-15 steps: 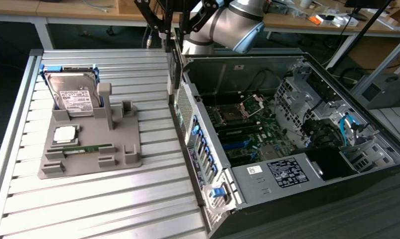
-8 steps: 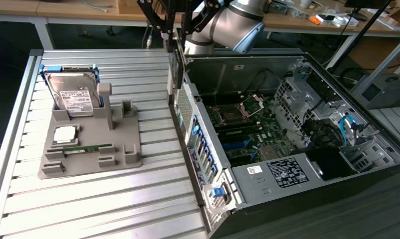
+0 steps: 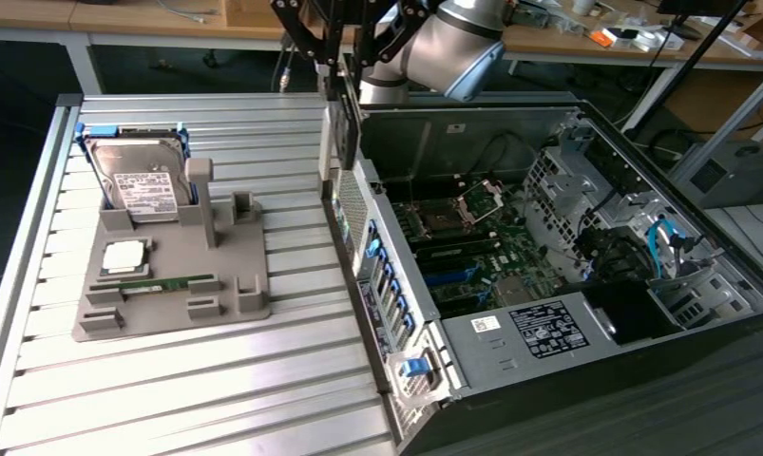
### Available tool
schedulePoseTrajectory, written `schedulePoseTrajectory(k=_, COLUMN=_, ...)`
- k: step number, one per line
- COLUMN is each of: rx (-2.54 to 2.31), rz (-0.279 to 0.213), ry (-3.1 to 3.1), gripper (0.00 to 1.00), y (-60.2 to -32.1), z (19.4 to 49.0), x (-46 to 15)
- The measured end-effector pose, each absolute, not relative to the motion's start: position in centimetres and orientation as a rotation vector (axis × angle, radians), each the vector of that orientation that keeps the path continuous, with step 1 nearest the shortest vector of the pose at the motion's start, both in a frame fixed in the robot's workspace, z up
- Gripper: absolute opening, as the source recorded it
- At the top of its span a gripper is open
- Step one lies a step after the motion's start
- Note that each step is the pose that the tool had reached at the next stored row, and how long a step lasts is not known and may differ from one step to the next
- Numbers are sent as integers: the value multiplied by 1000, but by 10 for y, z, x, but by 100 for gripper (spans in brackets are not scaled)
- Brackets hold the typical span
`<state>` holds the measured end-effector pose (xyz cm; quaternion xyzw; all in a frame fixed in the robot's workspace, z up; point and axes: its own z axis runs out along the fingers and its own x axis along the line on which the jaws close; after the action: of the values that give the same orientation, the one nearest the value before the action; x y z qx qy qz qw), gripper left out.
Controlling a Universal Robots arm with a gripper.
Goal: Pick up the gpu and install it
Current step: 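Pick up the gpu and move the gpu toward the slot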
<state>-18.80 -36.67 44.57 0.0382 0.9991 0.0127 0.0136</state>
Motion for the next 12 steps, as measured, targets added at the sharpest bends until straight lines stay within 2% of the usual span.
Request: schedulePoseTrajectory(k=12, rx=119, rz=38, ry=3112, gripper=27, y=-367, z=445, x=-179)
